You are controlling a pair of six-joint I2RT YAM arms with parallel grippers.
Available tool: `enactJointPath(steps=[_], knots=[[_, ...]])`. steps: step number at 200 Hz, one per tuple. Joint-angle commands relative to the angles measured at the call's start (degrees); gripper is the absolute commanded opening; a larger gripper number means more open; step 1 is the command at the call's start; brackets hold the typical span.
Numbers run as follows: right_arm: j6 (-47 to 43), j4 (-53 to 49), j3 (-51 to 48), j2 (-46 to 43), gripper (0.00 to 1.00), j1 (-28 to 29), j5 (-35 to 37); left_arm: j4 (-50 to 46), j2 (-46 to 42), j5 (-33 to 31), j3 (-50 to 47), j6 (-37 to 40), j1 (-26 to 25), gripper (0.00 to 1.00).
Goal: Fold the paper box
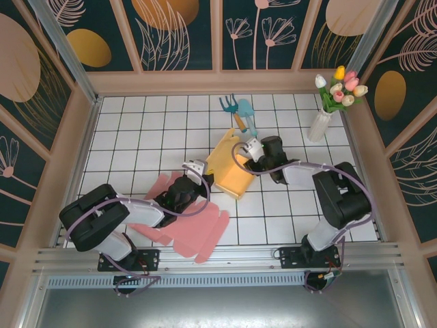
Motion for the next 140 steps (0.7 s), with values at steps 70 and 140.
enactJointPath(steps=[70,140], knots=[[10.92,-11.56,10.15,2.74,0.49,-11.19,-24.38,4.45,5.02,3.33,-0.68,11.14,-0.16,0.0],[10.23,-18.98,17.26,12.3,0.24,-11.98,-32.54,6.31,6.91,6.97,-0.16,13.09,-0.16,0.0]])
